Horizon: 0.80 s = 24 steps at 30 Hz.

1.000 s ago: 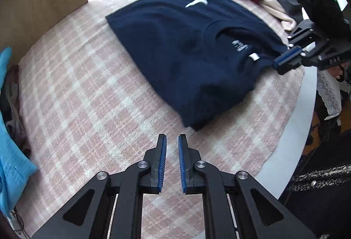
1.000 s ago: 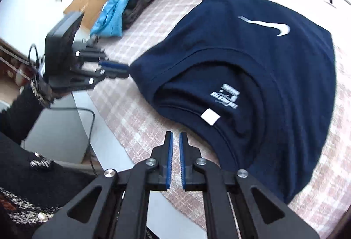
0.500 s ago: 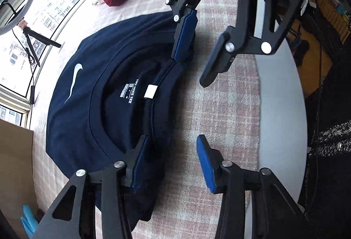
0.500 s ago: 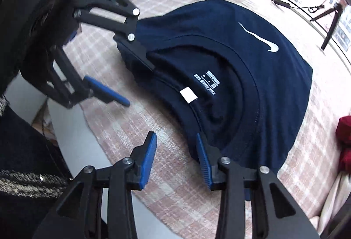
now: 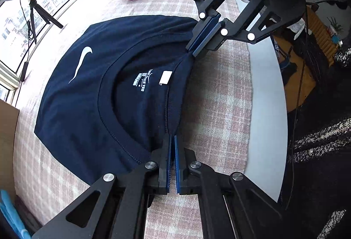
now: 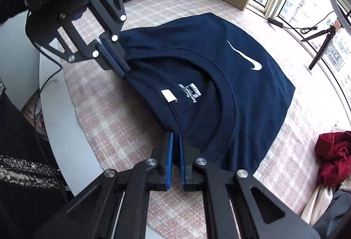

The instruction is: Fold clothes

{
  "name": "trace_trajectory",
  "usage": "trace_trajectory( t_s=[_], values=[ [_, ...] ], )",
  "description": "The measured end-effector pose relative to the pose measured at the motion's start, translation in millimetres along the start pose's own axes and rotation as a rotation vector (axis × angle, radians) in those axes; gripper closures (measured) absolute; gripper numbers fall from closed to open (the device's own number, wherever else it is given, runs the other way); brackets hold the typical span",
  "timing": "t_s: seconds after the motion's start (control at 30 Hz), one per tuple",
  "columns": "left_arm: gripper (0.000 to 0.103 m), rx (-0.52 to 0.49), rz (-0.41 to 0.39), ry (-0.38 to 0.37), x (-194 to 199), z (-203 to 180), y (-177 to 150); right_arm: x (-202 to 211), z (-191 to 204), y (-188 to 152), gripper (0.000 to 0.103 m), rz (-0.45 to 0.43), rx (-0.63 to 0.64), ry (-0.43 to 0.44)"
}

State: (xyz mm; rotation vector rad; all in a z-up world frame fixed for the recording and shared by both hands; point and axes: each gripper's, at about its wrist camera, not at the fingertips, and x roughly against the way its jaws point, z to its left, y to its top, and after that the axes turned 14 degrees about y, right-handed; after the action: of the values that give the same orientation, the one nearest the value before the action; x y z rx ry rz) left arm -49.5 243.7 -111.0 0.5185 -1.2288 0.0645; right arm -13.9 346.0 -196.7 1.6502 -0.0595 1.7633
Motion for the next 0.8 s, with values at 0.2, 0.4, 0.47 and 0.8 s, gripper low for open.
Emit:
trace_trajectory(
  t_s=[0.2, 0.4, 0.47, 0.8],
  values=[
    [0.097, -0.039, 0.064, -0.032, -15, -12, -8, -24, 1, -4, 0.095, 0.089, -0.063, 0.082],
    [0.077, 0.107, -0.005, -0.031, 19, 19, -3, 36, -43, 1, 0.078, -0.17, -0.312, 0.205],
    [0.074, 0.192, -0.03, -0.02, 18, 34, 2, 38, -57, 2, 0.078, -0.208, -0.387, 0.158],
    [0.073, 0.321, 0.062, -0.064, -8, 37, -14, 13, -90, -12, 0.077, -0.135, -0.525, 0.185]
  ],
)
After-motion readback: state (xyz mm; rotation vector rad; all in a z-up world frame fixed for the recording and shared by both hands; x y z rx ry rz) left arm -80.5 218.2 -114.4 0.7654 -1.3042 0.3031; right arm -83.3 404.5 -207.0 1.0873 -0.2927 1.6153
